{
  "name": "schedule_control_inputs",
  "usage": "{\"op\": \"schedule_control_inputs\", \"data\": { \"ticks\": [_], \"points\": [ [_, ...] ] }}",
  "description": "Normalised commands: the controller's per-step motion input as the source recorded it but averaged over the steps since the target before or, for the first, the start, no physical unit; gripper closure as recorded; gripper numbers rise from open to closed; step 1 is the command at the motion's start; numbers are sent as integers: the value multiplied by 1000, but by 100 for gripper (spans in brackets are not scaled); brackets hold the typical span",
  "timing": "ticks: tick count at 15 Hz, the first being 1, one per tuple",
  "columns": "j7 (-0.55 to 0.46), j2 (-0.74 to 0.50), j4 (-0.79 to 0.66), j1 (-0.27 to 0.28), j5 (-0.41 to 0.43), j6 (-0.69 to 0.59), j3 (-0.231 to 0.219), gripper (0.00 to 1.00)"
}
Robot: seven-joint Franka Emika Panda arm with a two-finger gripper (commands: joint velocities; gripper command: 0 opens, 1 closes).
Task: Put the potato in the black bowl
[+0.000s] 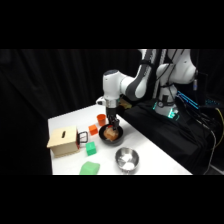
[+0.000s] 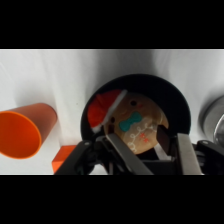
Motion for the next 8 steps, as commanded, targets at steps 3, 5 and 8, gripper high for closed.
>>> {"op": "schedule_control_inputs", "data": {
  "ticks": [3, 5, 8],
  "points": [
    [51, -634, -246, 80, -131, -331, 14, 0],
    [43, -741, -169, 73, -80, -565, 60, 0],
    [16, -642, -26, 53, -6, -603, 62, 0]
  ]
}}
